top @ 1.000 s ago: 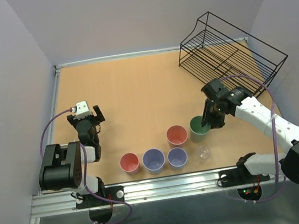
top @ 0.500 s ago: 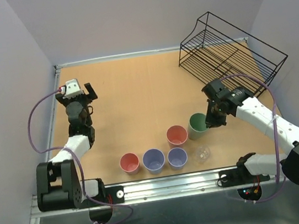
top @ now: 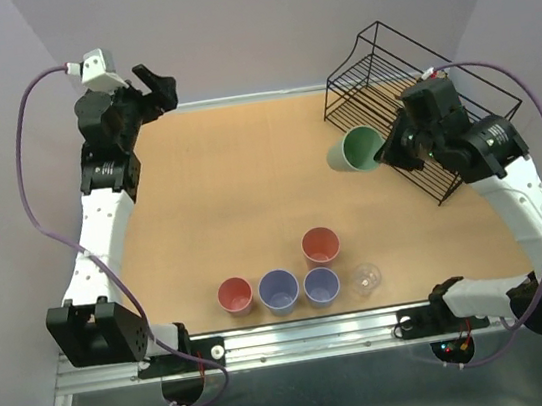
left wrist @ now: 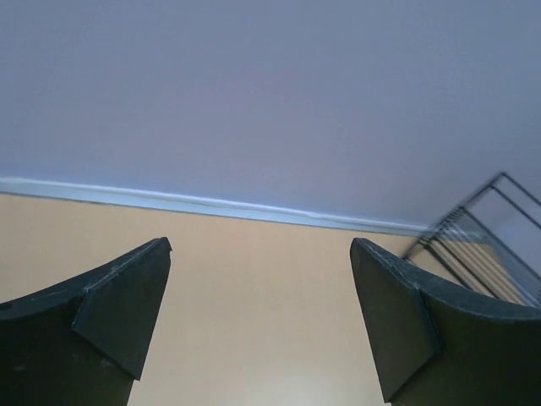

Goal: Load the cups into the dish rack

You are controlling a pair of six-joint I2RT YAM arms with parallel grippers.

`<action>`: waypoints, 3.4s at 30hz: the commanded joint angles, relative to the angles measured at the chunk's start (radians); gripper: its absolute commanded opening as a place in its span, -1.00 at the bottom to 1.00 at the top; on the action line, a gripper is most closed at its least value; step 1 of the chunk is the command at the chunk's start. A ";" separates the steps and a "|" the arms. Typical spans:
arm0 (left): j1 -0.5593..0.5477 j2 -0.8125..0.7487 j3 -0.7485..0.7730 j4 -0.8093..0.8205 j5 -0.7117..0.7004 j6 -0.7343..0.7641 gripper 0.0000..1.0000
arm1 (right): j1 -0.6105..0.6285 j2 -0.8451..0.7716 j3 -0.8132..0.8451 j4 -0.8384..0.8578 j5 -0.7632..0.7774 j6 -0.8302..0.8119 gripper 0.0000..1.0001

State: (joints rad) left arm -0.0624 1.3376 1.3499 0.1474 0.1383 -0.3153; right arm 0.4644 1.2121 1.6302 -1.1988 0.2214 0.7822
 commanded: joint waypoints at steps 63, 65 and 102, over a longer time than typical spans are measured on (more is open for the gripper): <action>-0.587 -0.002 -0.153 0.931 0.412 -1.019 0.97 | 0.000 -0.368 -0.412 0.973 -0.505 0.295 -0.99; -0.588 0.008 -0.146 0.928 0.414 -1.024 0.97 | 0.000 -0.364 -0.417 0.987 -0.501 0.296 -0.99; -0.292 -0.161 -0.003 -0.069 0.179 -0.326 -1.00 | -0.001 -0.072 -0.114 0.583 0.096 0.008 0.53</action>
State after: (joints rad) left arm -0.3744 1.2301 1.3075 0.1802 0.3817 -0.7811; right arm 0.4644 1.0065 1.3819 -0.5041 0.1493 0.8669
